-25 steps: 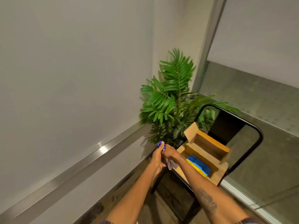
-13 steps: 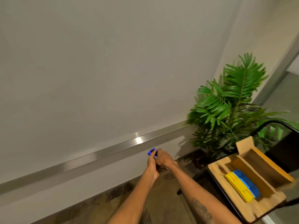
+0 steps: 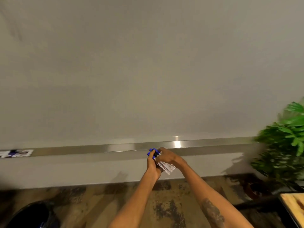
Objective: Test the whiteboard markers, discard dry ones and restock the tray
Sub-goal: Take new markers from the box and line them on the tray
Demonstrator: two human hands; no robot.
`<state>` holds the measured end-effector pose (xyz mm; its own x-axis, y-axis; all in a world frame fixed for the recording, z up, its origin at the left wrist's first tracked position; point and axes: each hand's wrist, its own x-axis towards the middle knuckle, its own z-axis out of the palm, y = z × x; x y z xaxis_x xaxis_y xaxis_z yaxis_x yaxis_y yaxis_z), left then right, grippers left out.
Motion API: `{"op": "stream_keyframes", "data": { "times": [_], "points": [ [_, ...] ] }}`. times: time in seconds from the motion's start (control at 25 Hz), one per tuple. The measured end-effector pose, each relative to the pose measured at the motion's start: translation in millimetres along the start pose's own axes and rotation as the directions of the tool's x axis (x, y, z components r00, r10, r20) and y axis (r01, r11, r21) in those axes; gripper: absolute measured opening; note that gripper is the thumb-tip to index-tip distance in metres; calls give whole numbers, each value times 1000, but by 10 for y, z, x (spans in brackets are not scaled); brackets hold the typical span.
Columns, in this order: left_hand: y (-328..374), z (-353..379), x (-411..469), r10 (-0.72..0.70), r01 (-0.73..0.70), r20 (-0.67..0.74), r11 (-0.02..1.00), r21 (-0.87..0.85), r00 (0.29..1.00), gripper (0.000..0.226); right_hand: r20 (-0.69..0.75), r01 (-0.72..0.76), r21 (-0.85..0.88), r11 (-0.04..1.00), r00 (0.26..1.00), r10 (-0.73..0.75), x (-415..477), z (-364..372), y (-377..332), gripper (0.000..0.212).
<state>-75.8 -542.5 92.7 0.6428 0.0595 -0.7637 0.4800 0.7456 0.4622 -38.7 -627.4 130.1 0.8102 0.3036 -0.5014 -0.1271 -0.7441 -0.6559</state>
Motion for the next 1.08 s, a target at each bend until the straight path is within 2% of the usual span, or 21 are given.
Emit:
{"op": "stream_keyframes", "data": {
  "times": [0.2, 0.36, 0.56, 0.68, 0.84, 1.08],
  "points": [
    [727, -952, 48, 92, -92, -21, 996, -20, 996, 31, 132, 60, -8, 998, 990, -58, 385, 764, -833, 25],
    [1216, -1630, 76, 151, -159, -100, 984, -78, 983, 33, 221, 145, -69, 987, 967, -126, 605, 1362, -1451, 28],
    [1701, -2296, 56, 191, -230, -189, 950, -212, 963, 19, 324, 219, -70, 973, 928, -185, 849, 1895, -2049, 24],
    [1941, -2618, 74, 218, -283, -251, 922, -263, 943, 19, 375, 266, -90, 960, 902, -215, 1016, 2179, -2331, 25],
    [2266, -3024, 128, 260, -359, -322, 883, -301, 910, 31, 434, 315, -26, 949, 859, -273, 1224, 2531, -2692, 20],
    [2998, -3567, 212, 311, -442, -368, 822, -359, 876, 28, 458, 324, 54, 944, 832, -312, 1657, 2967, -3395, 22]
  ]
}}
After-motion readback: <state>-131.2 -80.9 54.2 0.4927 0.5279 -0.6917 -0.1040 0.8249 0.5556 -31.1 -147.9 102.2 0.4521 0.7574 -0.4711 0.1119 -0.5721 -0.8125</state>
